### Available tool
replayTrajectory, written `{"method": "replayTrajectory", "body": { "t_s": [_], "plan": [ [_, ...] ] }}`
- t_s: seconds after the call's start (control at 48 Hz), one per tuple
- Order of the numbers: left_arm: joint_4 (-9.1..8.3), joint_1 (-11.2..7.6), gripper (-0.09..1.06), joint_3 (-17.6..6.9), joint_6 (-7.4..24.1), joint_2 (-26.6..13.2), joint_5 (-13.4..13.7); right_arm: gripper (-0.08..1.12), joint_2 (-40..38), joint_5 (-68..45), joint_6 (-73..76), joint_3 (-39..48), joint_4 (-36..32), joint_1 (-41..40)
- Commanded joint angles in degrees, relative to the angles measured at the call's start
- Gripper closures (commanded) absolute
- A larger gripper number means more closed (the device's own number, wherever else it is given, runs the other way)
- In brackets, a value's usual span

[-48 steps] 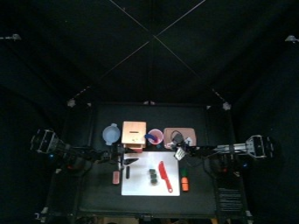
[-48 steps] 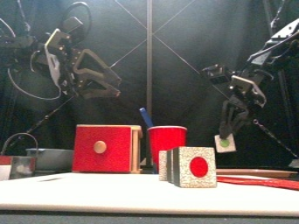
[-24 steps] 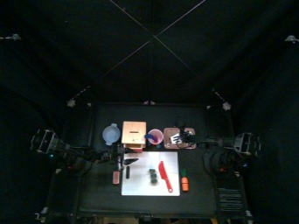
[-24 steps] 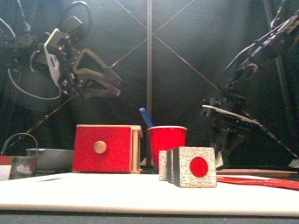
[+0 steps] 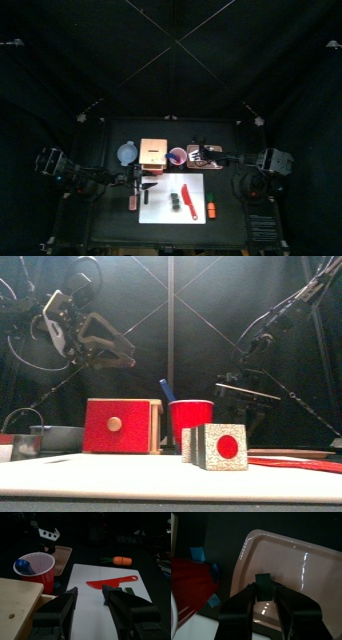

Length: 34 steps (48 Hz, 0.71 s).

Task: Place sushi on board then cut the sushi with the knife then place the pieces on the plate
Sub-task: Place the 4 sushi pieces on the plate

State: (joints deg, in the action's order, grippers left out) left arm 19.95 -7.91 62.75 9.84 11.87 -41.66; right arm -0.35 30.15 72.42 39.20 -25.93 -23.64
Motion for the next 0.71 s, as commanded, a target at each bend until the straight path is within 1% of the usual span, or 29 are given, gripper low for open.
{"method": "replayTrajectory", "body": {
  "t_s": [0.021, 0.25, 0.479, 0.604, 0.708],
  "plan": [
    [-0.18, -0.09, 0.15, -0.62, 0.09, 0.18, -0.26, 0.40, -0.97, 0.35, 0.09, -1.67, -0.53, -0.44],
    [-0.18, -0.09, 0.15, -0.62, 0.18, 0.18, -0.26, 0.40, -0.97, 1.05, 0.18, -2.20, -0.97, -0.53],
    [-0.18, -0.09, 0.15, -0.53, 0.09, 0.26, -0.26, 0.39, -0.70, 2.20, 2.11, -2.20, -3.34, -0.53],
    [-0.18, -0.09, 0.15, -0.53, 0.09, 0.18, -0.35, 0.38, -0.44, 2.37, 7.82, -1.49, -8.96, -0.18],
    [-0.18, -0.09, 0.15, -0.53, 0.09, 0.18, -0.26, 0.34, -0.53, 2.55, 12.04, -1.14, -12.57, 0.53]
  ]
}}
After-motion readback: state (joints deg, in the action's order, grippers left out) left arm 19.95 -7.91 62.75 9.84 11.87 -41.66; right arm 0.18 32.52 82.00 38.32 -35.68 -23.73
